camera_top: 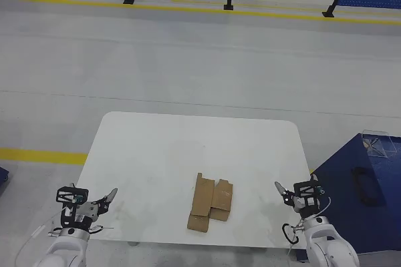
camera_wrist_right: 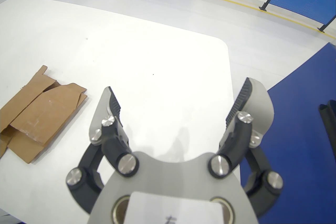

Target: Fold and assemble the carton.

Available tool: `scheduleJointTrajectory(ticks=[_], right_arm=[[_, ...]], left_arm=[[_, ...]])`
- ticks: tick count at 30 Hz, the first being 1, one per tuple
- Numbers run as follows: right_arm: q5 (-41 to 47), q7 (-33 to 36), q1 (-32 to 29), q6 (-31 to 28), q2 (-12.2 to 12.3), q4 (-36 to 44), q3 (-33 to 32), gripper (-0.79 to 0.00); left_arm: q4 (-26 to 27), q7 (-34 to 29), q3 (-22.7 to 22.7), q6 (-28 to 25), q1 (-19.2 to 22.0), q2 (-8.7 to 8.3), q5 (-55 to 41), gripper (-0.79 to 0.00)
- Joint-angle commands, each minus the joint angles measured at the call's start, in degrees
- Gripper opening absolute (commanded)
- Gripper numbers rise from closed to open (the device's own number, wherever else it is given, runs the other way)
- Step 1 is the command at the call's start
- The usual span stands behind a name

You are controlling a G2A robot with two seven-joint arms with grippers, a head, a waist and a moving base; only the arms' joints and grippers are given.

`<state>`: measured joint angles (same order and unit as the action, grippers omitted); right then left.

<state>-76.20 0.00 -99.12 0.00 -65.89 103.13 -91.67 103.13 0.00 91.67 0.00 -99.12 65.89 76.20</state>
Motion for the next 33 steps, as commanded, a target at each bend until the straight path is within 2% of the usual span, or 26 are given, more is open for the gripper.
scheduleJointTrajectory(ticks=[1,11,13,14,16,18,19,22,25,28,30,33], right_arm=[[0.0,0.0,0.0,0.0,0.0,0.0,0.0,0.0],[0.7,0.7,0.1,-0.4,0.0,-0.3,0.2,0.0],[6.2,1.9,1.8,-1.6,-0.3,-1.0,0.8,0.0],[10.9,4.2,2.6,-4.8,-0.4,-1.7,1.3,0.0],[24.0,11.4,4.6,-10.5,-0.5,-2.9,0.1,0.0],[41.5,24.7,6.7,-17.3,-0.3,-5.1,-0.7,0.0],[50.1,32.9,8.7,-18.1,0.0,-6.9,-1.9,0.0],[71.6,56.2,15.6,-15.4,0.8,-13.7,-2.9,0.0],[81.3,71.4,22.5,-12.3,1.3,-21.6,-1.4,0.0],[82.9,77.0,28.0,-11.9,1.3,-28.6,1.8,0.0],[81.4,77.3,30.4,-12.1,1.1,-31.8,4.9,0.0],[79.7,75.8,33.1,-12.8,0.6,-35.6,8.6,-0.049]], left_arm=[[0.0,0.0,0.0,0.0,0.0,0.0,0.0,0.0],[0.0,0.0,0.0,0.0,0.0,0.0,0.0,0.0],[0.0,0.0,0.0,0.0,0.0,0.0,0.0,0.0],[0.0,0.0,0.0,0.0,0.0,0.0,0.0,0.0],[0.0,0.0,0.0,0.0,0.0,0.0,0.0,0.0],[0.0,0.0,0.0,0.0,0.0,0.0,0.0,0.0],[0.0,0.0,0.0,0.0,0.0,0.0,0.0,0.0],[0.0,0.0,0.0,0.0,0.0,0.0,0.0,0.0],[0.0,0.0,0.0,0.0,0.0,0.0,0.0,0.0],[0.0,0.0,0.0,0.0,0.0,0.0,0.0,0.0],[0.0,0.0,0.0,0.0,0.0,0.0,0.0,0.0],[0.0,0.0,0.0,0.0,0.0,0.0,0.0,0.0]])
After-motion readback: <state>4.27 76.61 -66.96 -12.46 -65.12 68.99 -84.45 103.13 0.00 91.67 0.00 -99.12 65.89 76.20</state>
